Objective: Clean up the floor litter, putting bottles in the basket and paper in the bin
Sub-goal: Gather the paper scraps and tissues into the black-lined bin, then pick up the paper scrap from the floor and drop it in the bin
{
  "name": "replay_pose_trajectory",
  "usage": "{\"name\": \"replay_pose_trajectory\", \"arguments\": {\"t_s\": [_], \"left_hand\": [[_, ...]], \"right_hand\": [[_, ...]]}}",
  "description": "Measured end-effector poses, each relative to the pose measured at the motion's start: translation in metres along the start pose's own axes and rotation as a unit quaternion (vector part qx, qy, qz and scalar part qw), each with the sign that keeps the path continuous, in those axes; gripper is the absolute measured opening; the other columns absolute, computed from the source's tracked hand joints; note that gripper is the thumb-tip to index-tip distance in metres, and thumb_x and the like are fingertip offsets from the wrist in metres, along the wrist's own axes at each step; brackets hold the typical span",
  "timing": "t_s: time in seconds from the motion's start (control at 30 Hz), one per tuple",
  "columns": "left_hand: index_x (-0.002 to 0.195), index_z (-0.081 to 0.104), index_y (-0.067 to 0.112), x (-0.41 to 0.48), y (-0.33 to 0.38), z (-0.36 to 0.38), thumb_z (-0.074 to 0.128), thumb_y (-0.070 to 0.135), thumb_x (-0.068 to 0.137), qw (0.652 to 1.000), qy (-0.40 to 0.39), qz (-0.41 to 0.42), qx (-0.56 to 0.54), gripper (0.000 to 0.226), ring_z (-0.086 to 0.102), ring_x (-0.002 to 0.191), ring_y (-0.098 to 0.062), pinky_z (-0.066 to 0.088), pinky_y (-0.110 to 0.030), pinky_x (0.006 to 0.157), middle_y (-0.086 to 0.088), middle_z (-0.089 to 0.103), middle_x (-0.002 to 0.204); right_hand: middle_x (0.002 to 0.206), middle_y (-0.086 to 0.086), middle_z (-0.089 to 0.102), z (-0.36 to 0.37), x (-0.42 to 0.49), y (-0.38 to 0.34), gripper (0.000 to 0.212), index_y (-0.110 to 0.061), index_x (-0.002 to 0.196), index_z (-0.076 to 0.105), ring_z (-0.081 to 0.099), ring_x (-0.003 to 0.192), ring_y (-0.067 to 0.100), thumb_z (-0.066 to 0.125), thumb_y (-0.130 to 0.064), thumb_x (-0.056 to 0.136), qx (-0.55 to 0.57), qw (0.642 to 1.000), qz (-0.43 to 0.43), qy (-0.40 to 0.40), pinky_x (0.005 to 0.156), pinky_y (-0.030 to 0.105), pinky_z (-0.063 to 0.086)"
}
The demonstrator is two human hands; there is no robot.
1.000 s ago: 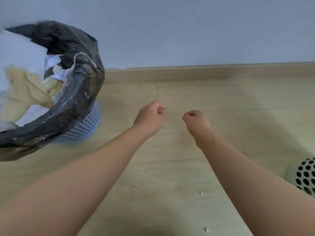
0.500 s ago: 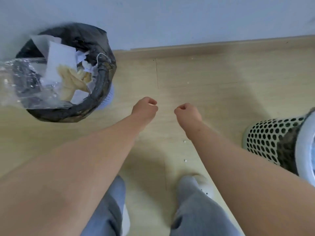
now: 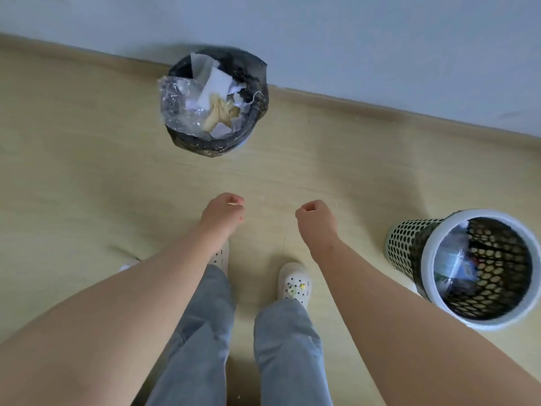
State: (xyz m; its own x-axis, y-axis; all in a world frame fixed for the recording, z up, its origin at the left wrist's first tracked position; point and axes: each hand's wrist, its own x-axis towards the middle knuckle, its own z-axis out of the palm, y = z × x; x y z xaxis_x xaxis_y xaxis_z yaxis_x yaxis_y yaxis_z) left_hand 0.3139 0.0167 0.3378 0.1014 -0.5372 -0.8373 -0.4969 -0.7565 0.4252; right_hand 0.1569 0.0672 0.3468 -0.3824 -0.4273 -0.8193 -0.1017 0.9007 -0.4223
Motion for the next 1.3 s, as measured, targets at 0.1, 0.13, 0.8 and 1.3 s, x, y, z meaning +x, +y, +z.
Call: {"name": "replay_pose_trajectory", "arguments": {"t_s": [0.1, 0.13, 0.8, 1.3], "left_hand": [[0.102, 0.057, 0.017, -0.029, -0.025, -0.020, 0.047, 0.003, 0.090, 0.997, 0.034, -0.015, -0.066, 0.021, 0.056, 0.071, -0.011, 0.043, -0.024, 0.063, -0.003, 0.059, 0.107], [0.103, 0.056, 0.017, -0.038, -0.036, -0.025, 0.048, 0.004, 0.091, 0.996, 0.041, -0.022, -0.083, 0.020, 0.056, 0.073, -0.011, 0.044, -0.024, 0.064, -0.003, 0.059, 0.109], [0.100, 0.054, 0.015, -0.075, -0.291, -0.241, 0.045, 0.006, 0.090, 0.954, 0.116, -0.145, -0.233, 0.016, 0.057, 0.068, -0.013, 0.042, -0.026, 0.063, -0.005, 0.058, 0.089], [0.136, 0.039, 0.017, 0.177, -0.432, -0.232, 0.053, 0.026, 0.091, 0.918, 0.137, -0.237, -0.287, 0.048, 0.049, 0.076, -0.015, 0.037, -0.025, 0.064, -0.001, 0.048, 0.116]], "right_hand": [[0.081, -0.003, 0.052, 0.016, -0.022, 0.006, 0.014, -0.017, 0.101, 0.050, 0.045, 0.063, 0.012, 0.045, -0.016, 0.089, -0.035, 0.998, -0.014, -0.040, 0.064, 0.029, 0.039], [0.086, -0.002, 0.054, 0.020, -0.030, 0.011, 0.017, -0.017, 0.105, 0.051, 0.046, 0.064, 0.012, 0.045, -0.016, 0.089, -0.048, 0.997, -0.019, -0.054, 0.065, 0.028, 0.040], [0.104, 0.003, 0.058, 0.276, -0.169, 0.008, 0.026, -0.015, 0.116, 0.051, 0.053, 0.074, 0.017, 0.045, -0.017, 0.091, -0.275, 0.949, -0.081, -0.131, 0.070, 0.026, 0.041], [0.086, -0.008, 0.052, 0.504, -0.005, 0.074, 0.028, -0.015, 0.119, 0.051, 0.051, 0.074, 0.012, 0.048, -0.018, 0.092, -0.414, 0.878, -0.076, -0.229, 0.064, 0.025, 0.040]]}}
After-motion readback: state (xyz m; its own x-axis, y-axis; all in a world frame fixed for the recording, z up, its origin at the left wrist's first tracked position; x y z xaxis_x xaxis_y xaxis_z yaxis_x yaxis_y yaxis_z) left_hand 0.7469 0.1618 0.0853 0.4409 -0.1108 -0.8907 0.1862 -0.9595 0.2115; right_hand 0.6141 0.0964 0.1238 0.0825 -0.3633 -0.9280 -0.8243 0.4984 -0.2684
